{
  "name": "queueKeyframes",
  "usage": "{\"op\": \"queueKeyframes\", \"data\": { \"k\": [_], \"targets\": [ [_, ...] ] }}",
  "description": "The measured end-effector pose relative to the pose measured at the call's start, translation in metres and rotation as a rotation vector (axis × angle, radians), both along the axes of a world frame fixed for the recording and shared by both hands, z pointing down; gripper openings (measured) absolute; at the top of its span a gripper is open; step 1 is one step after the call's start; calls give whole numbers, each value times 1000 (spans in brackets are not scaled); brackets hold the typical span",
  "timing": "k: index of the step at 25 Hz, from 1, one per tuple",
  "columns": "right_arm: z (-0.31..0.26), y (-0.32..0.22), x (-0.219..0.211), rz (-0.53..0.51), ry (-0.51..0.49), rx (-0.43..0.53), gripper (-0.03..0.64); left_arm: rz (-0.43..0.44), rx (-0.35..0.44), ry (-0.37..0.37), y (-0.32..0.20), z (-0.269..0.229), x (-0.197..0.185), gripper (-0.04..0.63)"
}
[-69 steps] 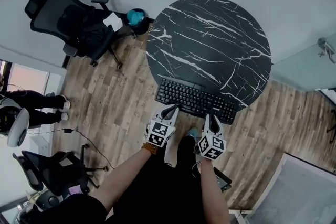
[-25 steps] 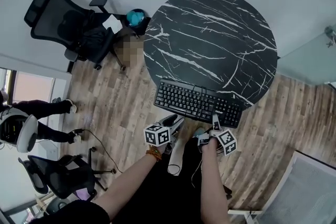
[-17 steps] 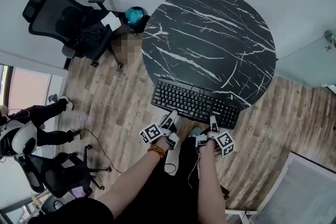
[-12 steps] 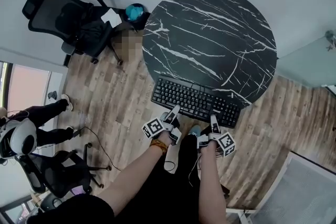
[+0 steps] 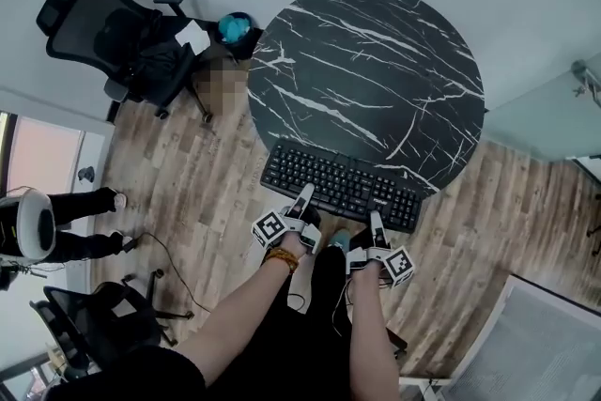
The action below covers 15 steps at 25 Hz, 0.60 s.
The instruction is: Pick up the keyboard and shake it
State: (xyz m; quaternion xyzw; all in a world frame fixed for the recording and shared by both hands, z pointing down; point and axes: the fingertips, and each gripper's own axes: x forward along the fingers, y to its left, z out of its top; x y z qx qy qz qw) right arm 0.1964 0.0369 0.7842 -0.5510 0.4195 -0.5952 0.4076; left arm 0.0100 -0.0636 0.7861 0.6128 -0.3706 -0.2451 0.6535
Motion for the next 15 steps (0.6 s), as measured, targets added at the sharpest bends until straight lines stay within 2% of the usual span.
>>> {"op": "queueKeyframes", "data": {
  "k": [3,7,12,15],
  "targets": [
    [-1,0,2,-3,15,1,83,-8,-16,15,-2,-1,2,90],
    [-1,0,3,17,32,-5,89,-1,-53,37,-1,-3,3,78],
    [0,-2,9,94,13,34,126,32,-50,57,1,-7,7,75],
    [-2,-12,9,127,-20,57,127,50,-44,104,6,-13,8,74]
  ]
}}
